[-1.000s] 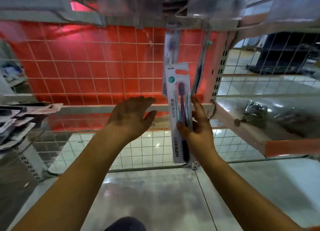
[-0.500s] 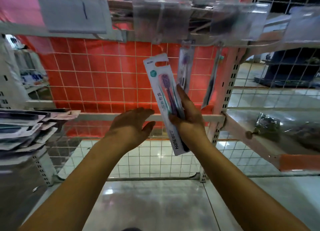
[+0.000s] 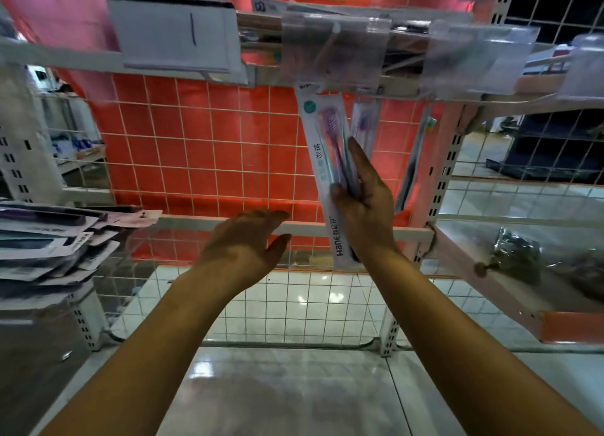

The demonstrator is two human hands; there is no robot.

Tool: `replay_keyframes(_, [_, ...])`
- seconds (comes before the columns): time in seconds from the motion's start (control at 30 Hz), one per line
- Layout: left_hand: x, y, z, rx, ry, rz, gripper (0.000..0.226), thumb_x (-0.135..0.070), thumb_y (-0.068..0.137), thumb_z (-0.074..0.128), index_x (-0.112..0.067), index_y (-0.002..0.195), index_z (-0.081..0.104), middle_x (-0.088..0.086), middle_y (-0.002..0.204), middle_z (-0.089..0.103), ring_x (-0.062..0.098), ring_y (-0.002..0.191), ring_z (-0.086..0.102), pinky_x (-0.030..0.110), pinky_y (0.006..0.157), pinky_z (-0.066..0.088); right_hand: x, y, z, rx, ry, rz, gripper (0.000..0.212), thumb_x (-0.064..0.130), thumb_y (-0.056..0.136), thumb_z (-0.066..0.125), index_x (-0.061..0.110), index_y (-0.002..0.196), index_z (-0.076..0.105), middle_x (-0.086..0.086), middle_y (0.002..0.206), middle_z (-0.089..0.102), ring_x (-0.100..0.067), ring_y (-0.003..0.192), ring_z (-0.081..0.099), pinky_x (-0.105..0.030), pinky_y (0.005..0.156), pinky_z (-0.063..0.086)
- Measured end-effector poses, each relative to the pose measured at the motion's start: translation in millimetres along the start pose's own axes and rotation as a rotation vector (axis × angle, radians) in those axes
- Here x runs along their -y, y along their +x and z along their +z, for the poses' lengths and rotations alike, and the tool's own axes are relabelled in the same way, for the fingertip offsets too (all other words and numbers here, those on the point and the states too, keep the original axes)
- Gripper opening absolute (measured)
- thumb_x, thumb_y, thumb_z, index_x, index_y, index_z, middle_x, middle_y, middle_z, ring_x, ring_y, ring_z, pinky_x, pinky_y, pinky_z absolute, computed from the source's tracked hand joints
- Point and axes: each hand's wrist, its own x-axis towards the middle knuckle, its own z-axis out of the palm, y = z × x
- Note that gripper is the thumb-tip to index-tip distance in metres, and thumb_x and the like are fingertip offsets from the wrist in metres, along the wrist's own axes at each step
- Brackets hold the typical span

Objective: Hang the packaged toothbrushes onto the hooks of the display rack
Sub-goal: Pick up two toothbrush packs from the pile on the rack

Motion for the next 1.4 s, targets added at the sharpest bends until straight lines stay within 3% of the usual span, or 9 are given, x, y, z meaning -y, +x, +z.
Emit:
replay_keyframes(0.1, [1, -1, 3, 0.003, -0.009, 0.002, 0.043, -0.038, 0.096, 0.043, -0.028, 0.138, 0.04, -0.005, 0.133, 0.053, 0.018, 0.118, 0.051, 0.03, 0.097, 0.041, -10, -1, 10, -0.027, -0.018, 0.011, 0.059, -0.006, 0.091, 0.049, 0.013, 0.144, 0.031, 0.014, 0.116, 0.05, -0.004, 0.103, 0.055, -0.017, 0.09, 0.047])
replay_keyframes(0.23, [6, 1, 7, 0.01, 0.008, -0.004, 0.045, -0.041, 0.097, 0.039, -0.028, 0.14, 0.037, -0.006, 0.139, 0.048, 0.016, 0.126, 0.045, 0.028, 0.1, 0.037, -14, 19, 29, -0.002, -0.079, 0.159, 0.043, 0.012, 0.1, 0.04, 0.022, 0.141, 0.034, -0.029, 0.112, 0.056, -0.028, 0.075, 0.054, -0.026, 0.066, 0.051])
replay_keyframes(0.3, [11, 2, 9, 0.02, 0.02, 0.0, 0.045, -0.041, 0.097, 0.038, -0.029, 0.14, 0.036, -0.006, 0.139, 0.048, 0.015, 0.127, 0.044, 0.028, 0.101, 0.037, -22, 39, 35, 0.045, -0.217, 0.209, 0.044, 0.022, 0.101, 0.035, 0.025, 0.144, 0.026, -0.024, 0.095, 0.06, -0.018, 0.057, 0.052, -0.016, 0.052, 0.045])
replay_keyframes(0.37, [15, 1, 10, 0.021, 0.028, -0.001, 0.045, -0.042, 0.097, 0.037, -0.029, 0.14, 0.036, -0.006, 0.139, 0.048, 0.015, 0.127, 0.044, 0.028, 0.101, 0.037, -30, 56, 39, 0.086, -0.344, 0.241, 0.052, 0.026, 0.102, 0.033, 0.02, 0.15, 0.014, -0.009, 0.089, 0.058, -0.004, 0.059, 0.05, -0.005, 0.047, 0.041])
replay_keyframes(0.73, [27, 4, 11, 0.033, 0.014, 0.002, 0.044, -0.039, 0.098, 0.039, -0.027, 0.14, 0.037, -0.005, 0.135, 0.052, 0.015, 0.123, 0.047, 0.026, 0.099, 0.037, -31, 61, 43, 0.199, -0.448, 0.394, 0.074, 0.013, 0.095, 0.049, 0.027, 0.15, 0.001, -0.012, 0.125, 0.057, -0.014, 0.072, 0.056, -0.007, 0.042, 0.04])
replay_keyframes(0.87, [28, 9, 10, 0.031, -0.015, 0.002, 0.041, -0.037, 0.097, 0.041, -0.025, 0.136, 0.042, -0.002, 0.128, 0.057, 0.018, 0.114, 0.052, 0.029, 0.094, 0.044, -28, 49, 37, 0.262, -0.509, 0.368, 0.058, 0.007, 0.093, 0.049, 0.013, 0.145, 0.023, 0.004, 0.076, 0.052, -0.004, 0.056, 0.048, -0.003, 0.037, 0.033])
replay_keyframes(1.0, [28, 17, 13, 0.042, -0.048, -0.009, 0.04, -0.036, 0.095, 0.046, -0.022, 0.133, 0.048, 0.002, 0.127, 0.058, 0.022, 0.112, 0.054, 0.031, 0.091, 0.044, -27, 41, 34, 0.38, -0.634, 0.437, 0.045, 0.013, 0.09, 0.053, 0.012, 0.134, 0.042, 0.003, 0.087, 0.055, -0.014, 0.072, 0.053, -0.015, 0.058, 0.04])
replay_keyframes(1.23, [6, 27, -6, 0.257, -0.012, -0.006, 0.044, -0.039, 0.095, 0.044, -0.025, 0.137, 0.044, -0.003, 0.136, 0.052, 0.018, 0.124, 0.047, 0.026, 0.101, 0.036, 19, 17, 12, 0.638, -0.743, 0.536, 0.043, 0.022, 0.092, 0.052, 0.016, 0.134, 0.047, -0.005, 0.128, 0.056, -0.022, 0.117, 0.052, -0.025, 0.094, 0.037])
replay_keyframes(1.4, [-30, 10, -59, 0.393, -0.036, 0.073, 0.043, -0.046, 0.095, 0.038, -0.029, 0.133, 0.047, -0.004, 0.128, 0.056, 0.019, 0.12, 0.048, 0.03, 0.095, 0.039, 94, 0, -18, 0.798, -0.728, 0.645, 0.037, 0.03, 0.093, 0.048, 0.022, 0.129, 0.053, 0.001, 0.124, 0.059, -0.018, 0.111, 0.055, -0.031, 0.095, 0.044])
